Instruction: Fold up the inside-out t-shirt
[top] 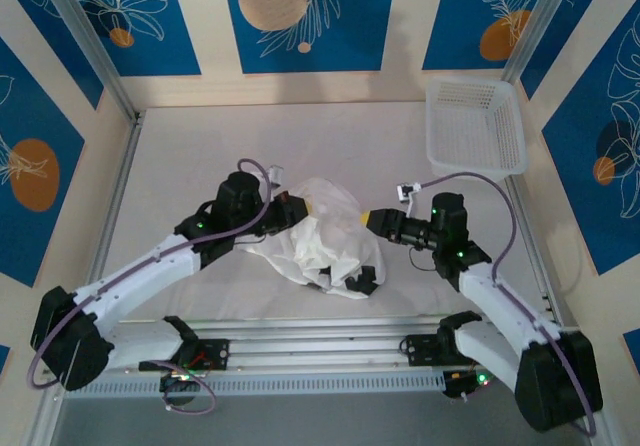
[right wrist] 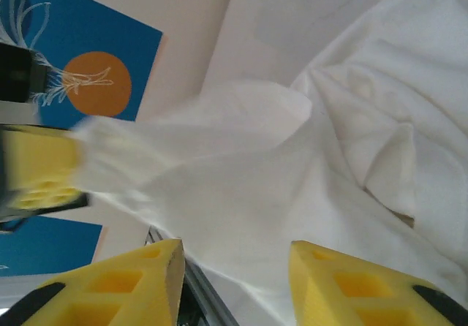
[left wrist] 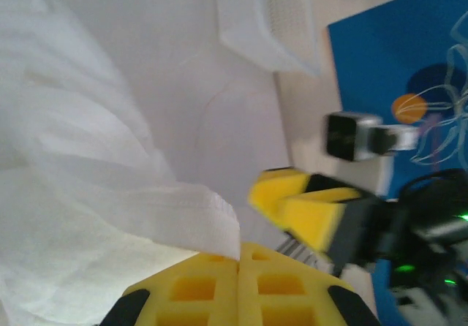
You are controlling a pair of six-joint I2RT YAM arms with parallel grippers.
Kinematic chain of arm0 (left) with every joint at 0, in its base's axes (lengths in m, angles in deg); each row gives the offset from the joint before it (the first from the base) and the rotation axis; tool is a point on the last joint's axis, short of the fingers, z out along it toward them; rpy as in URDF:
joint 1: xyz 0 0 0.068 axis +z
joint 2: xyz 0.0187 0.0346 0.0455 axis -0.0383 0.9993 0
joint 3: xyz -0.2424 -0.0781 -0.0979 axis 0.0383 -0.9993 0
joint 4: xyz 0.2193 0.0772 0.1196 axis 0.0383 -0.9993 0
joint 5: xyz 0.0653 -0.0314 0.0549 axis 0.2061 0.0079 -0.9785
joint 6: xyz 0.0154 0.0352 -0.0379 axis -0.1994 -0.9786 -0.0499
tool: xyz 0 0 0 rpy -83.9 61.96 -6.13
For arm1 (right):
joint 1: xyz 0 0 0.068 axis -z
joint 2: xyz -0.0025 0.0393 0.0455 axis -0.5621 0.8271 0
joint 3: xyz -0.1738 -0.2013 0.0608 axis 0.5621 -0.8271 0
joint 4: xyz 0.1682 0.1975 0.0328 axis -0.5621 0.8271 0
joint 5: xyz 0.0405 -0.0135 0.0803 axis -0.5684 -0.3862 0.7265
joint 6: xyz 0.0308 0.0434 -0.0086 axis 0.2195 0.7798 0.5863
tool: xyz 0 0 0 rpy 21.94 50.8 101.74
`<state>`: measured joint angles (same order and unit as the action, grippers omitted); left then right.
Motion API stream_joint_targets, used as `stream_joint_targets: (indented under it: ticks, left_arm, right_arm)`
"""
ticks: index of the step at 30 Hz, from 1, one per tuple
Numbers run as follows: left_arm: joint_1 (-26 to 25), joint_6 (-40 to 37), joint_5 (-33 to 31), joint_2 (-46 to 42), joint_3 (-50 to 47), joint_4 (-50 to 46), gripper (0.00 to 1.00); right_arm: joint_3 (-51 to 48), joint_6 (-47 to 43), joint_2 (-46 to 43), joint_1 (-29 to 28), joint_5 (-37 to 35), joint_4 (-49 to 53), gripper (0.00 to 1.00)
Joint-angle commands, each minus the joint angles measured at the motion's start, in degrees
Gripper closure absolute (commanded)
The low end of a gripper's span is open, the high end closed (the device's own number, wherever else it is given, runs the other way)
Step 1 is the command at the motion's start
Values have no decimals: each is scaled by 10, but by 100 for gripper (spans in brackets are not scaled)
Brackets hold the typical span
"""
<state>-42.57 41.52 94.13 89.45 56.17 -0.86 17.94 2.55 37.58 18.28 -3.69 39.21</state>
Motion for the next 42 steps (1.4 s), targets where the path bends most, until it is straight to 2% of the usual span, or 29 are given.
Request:
stream_joint_targets:
  ticks: [1, 2, 3, 5, 6, 8, 11, 13, 16, 17, 18, 19, 20, 21, 23, 26, 28, 31, 34, 35, 36, 37, 38, 39, 41, 42]
  left_arm:
    - [2, -31, 43, 0, -1, 9, 100]
    - [1, -41, 48, -1, 1, 5, 100]
    - [1, -55, 52, -4, 3, -1, 100]
    - [1, -90, 37, -15, 12, -55, 100]
    - [1, -110, 1, -27, 19, -108, 100]
    - [1, -119, -111, -62, 13, -228, 100]
    - [2, -85, -295, -175, -52, -356, 100]
    - [2, -38, -386, -284, -112, -419, 100]
    - [2, 81, -498, -460, -189, -535, 100]
    - [2, 110, -516, -515, -208, -555, 92]
    - [2, 112, -522, -553, -220, -549, 79]
    - [2, 97, -523, -588, -233, -522, 63]
    - [2, 74, -522, -605, -240, -489, 51]
    - [2, 47, -520, -604, -240, -453, 46]
    - [2, -6, -511, -555, -220, -392, 43]
    - [2, -82, -469, -406, -139, -346, 43]
    - [2, -138, -392, -295, -88, -303, 43]
    - [-3, -187, -225, -134, -32, -217, 43]
    - [-30, -202, -136, 3, 12, -148, 37]
    - [-41, -210, -127, 48, 36, -145, 33]
    - [-51, -216, -119, 89, 61, -148, 29]
    - [-58, -219, -114, 119, 78, -148, 27]
    - [-61, -220, -110, 150, 91, -147, 24]
    - [-63, -221, -103, 175, 101, -146, 22]
    - [-63, -222, -119, 213, 109, -152, 21]
    - [-62, -227, -142, 231, 113, -165, 21]
  right_arm:
    - [-9, -55, -70, -31, -82, 66, 53]
    - [-5, -77, -79, -49, -109, 80, 51]
    - [3, -101, -82, -69, -145, 99, 44]
    - [24, -125, -61, -96, -191, 122, 41]
    - [37, -128, -38, -104, -191, 129, 40]
    - [64, -134, 7, -118, -174, 140, 39]
    - [89, -144, 58, -139, -172, 147, 39]
    - [89, -142, 72, -143, -177, 134, 38]
    - [81, -138, 79, -140, -188, 119, 38]
    - [82, -138, 81, -136, -194, 122, 37]
    - [85, -137, 83, -132, -199, 129, 37]
    - [88, -134, 86, -126, -203, 138, 37]
    - [91, -131, 91, -119, -207, 147, 37]
    - [96, -125, 97, -112, -215, 160, 37]
    - [106, -109, 114, -98, -236, 192, 37]
    - [127, -98, 152, -81, -252, 240, 37]
    - [138, -107, 179, -82, -245, 248, 37]
    - [149, -116, 229, -82, -215, 224, 35]
    - [177, -122, 292, -86, -206, 215, 35]
    - [185, -121, 310, -89, -211, 213, 39]
    - [193, -120, 325, -91, -209, 210, 49]
    - [202, -121, 335, -92, -202, 210, 62]
    - [211, -122, 339, -94, -189, 213, 80]
    - [216, -123, 335, -96, -179, 213, 90]
    - [213, -122, 306, -100, -174, 205, 100]
    - [207, -116, 284, -100, -173, 197, 100]
